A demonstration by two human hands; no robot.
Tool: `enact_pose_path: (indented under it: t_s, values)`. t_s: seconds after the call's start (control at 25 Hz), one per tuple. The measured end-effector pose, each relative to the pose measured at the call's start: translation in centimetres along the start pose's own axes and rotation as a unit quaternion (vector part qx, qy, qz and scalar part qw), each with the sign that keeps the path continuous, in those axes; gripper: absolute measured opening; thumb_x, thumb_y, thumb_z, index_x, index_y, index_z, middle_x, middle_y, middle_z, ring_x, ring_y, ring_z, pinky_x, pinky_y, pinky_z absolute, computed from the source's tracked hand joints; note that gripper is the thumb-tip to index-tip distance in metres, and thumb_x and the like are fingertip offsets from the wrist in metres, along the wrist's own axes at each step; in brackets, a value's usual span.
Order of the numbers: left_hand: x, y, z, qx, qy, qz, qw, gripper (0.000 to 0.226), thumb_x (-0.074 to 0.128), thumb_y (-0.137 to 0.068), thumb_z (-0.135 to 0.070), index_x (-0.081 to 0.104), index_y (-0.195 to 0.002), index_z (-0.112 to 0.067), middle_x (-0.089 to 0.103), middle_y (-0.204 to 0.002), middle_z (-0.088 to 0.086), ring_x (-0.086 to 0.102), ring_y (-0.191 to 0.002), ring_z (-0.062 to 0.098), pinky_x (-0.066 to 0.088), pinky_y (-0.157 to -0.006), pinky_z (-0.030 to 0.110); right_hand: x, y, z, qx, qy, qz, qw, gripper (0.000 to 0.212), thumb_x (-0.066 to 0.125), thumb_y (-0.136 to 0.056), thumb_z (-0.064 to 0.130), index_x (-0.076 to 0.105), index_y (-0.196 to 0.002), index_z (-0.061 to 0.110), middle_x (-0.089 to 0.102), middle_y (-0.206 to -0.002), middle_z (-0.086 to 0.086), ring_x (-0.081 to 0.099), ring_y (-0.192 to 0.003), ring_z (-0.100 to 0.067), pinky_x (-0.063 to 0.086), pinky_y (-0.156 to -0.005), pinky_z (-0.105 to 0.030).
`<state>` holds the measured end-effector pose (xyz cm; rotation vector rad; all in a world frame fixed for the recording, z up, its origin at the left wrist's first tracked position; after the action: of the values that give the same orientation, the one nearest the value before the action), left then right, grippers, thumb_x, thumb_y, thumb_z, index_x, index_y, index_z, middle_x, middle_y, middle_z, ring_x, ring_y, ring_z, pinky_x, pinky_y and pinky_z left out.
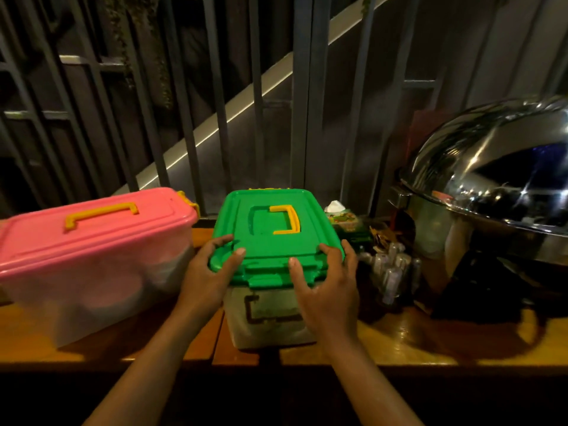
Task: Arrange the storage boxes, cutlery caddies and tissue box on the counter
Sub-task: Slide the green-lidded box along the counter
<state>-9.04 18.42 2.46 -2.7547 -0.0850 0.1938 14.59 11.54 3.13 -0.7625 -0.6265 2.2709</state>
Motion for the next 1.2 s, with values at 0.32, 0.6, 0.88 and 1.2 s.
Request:
enact_pose_path:
  t_s: [0.32,0.6,0.88,1.2]
  values:
    - [0.3,-2.2,1.6,-0.006,-0.015,-0.001,1.0,0.026,0.063,-0.086,-0.014,0.063,-0.109,-0.027,0.067,-0.108,-0.002,0.068,-0.086,-0.003,0.055,-0.068,0.019,0.4,-0.4,0.0,-0.035,0.007,-0.01,0.999,0.057,0.06,-0.076,0.062,0.05,-0.114,0.021,0.036,-0.143,-0.008,0.038,-0.12,-0.006,0.029,-0.075,-0.006]
    - [0.6,-3.1,2.8,-0.015,-0.029,0.051,0.998,0.035,0.057,-0.067,-0.054,0.06,-0.102,-0.05,0.067,-0.112,-0.009,0.069,-0.09,0.0,0.06,-0.076,0.032,0.2,-0.2,-0.2,-0.016,0.021,-0.022,0.999,0.055,0.055,-0.078,0.065,0.051,-0.112,0.022,0.037,-0.143,-0.008,0.039,-0.127,-0.013,0.038,-0.083,-0.018]
    - [0.3,-2.8,1.8,-0.021,-0.041,0.064,0.997,0.042,0.056,-0.071,-0.06,0.056,-0.11,-0.046,0.066,-0.12,-0.002,0.067,-0.1,0.014,0.056,-0.087,0.043,0.0,-0.2,0.7,0.008,0.065,0.022,0.998,0.051,0.059,-0.083,0.058,0.049,-0.119,0.024,0.035,-0.144,-0.006,0.041,-0.128,-0.025,0.044,-0.088,-0.036]
    - [-7.1,2.5,-3.7,0.145,-0.268,0.012,0.952,0.027,0.059,-0.088,-0.035,0.067,-0.112,-0.027,0.07,-0.112,-0.004,0.062,-0.103,0.016,0.046,-0.084,0.027,1.5,2.9,8.4,-0.088,0.188,0.004,0.978,0.051,0.057,-0.084,0.05,0.058,-0.127,0.023,0.044,-0.145,-0.007,0.037,-0.134,-0.029,0.031,-0.109,-0.055]
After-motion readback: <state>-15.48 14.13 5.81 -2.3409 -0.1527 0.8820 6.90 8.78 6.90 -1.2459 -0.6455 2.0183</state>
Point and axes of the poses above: each hand's wrist, its own y-axis away from the middle knuckle, its own x-axis out of the palm, z = x × y, the point moved 10 cm from there along -y, towards the middle knuckle
